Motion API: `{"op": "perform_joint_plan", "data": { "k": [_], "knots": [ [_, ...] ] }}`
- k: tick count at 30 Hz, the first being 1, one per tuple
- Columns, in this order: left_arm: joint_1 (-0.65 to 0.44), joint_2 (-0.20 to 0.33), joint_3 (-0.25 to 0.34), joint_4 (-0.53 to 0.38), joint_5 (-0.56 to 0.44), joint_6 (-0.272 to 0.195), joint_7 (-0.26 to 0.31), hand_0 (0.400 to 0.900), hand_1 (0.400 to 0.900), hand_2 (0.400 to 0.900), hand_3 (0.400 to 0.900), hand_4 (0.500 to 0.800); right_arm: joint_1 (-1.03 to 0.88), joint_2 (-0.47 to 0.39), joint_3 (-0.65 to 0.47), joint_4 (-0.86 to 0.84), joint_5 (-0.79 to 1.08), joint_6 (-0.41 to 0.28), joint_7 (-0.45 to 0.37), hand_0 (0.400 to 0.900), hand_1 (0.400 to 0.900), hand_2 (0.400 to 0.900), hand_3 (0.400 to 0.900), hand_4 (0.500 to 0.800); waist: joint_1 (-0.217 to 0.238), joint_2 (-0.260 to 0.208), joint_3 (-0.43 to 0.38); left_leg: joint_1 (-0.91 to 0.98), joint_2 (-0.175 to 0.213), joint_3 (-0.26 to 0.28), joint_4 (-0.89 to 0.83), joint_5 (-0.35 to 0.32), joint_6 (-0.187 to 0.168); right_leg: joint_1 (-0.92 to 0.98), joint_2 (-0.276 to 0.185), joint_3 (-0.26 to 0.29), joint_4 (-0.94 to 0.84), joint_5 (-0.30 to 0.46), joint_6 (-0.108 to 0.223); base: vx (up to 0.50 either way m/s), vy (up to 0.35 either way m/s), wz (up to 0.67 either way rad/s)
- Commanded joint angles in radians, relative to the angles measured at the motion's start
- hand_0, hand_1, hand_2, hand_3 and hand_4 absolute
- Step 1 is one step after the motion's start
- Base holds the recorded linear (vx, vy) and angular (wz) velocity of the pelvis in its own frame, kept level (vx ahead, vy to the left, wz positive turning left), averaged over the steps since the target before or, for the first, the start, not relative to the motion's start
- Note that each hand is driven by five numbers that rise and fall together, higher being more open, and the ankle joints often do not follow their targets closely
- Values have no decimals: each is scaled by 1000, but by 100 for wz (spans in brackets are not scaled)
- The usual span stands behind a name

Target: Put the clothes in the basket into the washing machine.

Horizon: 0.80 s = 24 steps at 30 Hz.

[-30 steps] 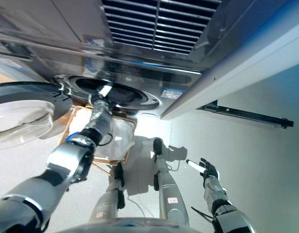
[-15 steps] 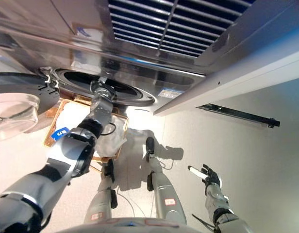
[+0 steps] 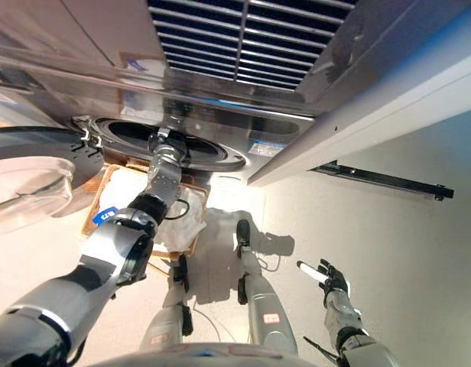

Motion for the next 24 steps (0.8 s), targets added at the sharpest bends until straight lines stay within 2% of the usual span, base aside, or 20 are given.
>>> {"op": "perform_joint_plan", "data": {
  "k": [1,2,3,6,9,11,12,15,17,19,24],
  "knots": [
    [-102,21,-4,-67,83,-66,-58,900,900,900,900,800,-9,-97,-22,52,7,-15,-9,900,900,900,900,800,-11,68,16,-28,5,-54,-38,44,7,113,27,-35,-1,-73,54,-25,-3,7],
    [-109,34,-14,-31,114,-51,-45,900,900,900,900,800,-16,-96,-16,54,4,-11,-9,900,900,900,900,800,-7,70,17,-23,6,-55,-38,44,7,119,25,-36,-1,-74,54,-22,-1,8],
    [-106,39,-20,-34,135,-48,-35,900,900,900,900,800,-24,-102,-18,51,5,-7,-13,900,900,900,900,800,-5,72,17,-18,5,-54,-38,44,7,124,24,-38,-1,-73,54,-28,-3,8],
    [-123,81,-73,46,294,-2,17,900,900,900,900,800,-26,-93,-5,50,-2,-8,-13,900,900,900,900,800,-1,74,22,-11,4,-54,-38,49,8,133,22,-44,-1,-70,55,-41,4,5],
    [-176,137,-203,211,608,111,81,900,900,900,900,800,-36,-86,5,55,-24,-5,-22,900,900,900,900,800,-3,76,27,-3,4,-54,-38,58,9,143,21,-46,-1,-66,55,-53,12,3],
    [-191,166,-324,246,855,178,114,900,900,900,900,800,-46,-99,-2,52,-39,-5,-23,900,900,900,900,800,-2,76,31,8,5,-55,-38,64,11,156,21,-50,-1,-61,56,-42,8,4],
    [-180,174,-333,251,889,182,119,900,900,900,900,800,-57,-107,-11,52,-39,-5,-18,900,900,900,900,800,2,76,33,14,5,-57,-38,65,11,163,21,-54,-1,-61,56,-26,4,9],
    [-89,175,-337,265,961,198,114,900,900,900,900,800,-101,-127,-24,72,-49,1,-7,900,900,900,900,800,20,79,31,43,6,-63,-38,64,10,193,19,-61,0,-66,56,4,1,11],
    [-7,181,-320,270,974,203,88,900,900,900,900,800,-133,-144,-36,93,-57,15,3,900,900,900,900,800,33,82,19,63,3,-66,-38,62,10,217,17,-67,-1,-71,57,27,12,13],
    [67,188,-275,257,952,198,77,900,900,900,900,800,-145,-149,-43,106,-66,22,17,900,900,900,900,800,46,84,9,89,3,-67,-38,55,9,247,16,-71,-1,-78,58,40,5,16],
    [333,157,-214,243,986,187,29,900,900,900,900,800,-130,-135,-64,103,-100,26,45,900,900,900,900,800,78,94,-20,155,-1,-72,-38,39,8,317,14,-86,-1,-99,59,38,17,10]
  ]
}}
